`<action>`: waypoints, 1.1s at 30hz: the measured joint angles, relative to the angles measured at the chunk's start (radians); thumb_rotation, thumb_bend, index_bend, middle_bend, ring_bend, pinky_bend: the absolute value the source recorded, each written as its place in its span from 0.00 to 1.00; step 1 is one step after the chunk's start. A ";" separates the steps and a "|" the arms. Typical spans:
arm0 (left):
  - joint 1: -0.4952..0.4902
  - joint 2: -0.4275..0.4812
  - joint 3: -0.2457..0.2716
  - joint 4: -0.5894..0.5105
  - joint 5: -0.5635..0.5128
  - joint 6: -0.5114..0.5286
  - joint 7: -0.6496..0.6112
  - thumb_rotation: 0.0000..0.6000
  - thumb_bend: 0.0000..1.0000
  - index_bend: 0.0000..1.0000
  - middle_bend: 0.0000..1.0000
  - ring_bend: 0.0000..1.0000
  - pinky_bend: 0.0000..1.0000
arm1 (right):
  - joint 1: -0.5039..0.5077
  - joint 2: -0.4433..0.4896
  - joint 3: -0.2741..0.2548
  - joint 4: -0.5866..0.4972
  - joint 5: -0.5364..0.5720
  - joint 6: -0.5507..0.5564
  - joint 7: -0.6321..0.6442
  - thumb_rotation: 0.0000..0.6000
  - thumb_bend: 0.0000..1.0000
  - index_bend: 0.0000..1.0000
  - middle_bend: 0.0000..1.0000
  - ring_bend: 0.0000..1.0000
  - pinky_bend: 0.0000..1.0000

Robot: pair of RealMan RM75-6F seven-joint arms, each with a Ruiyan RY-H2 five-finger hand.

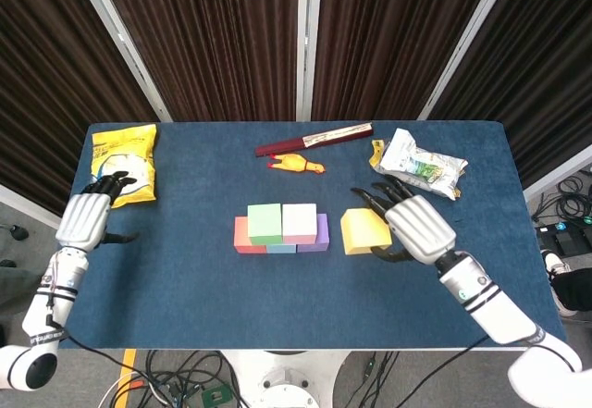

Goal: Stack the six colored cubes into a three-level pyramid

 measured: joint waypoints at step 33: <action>0.025 -0.017 0.012 0.006 0.045 0.019 -0.012 1.00 0.00 0.19 0.10 0.11 0.24 | 0.462 -0.300 0.095 0.089 0.659 -0.069 -0.385 1.00 0.17 0.05 0.40 0.10 0.00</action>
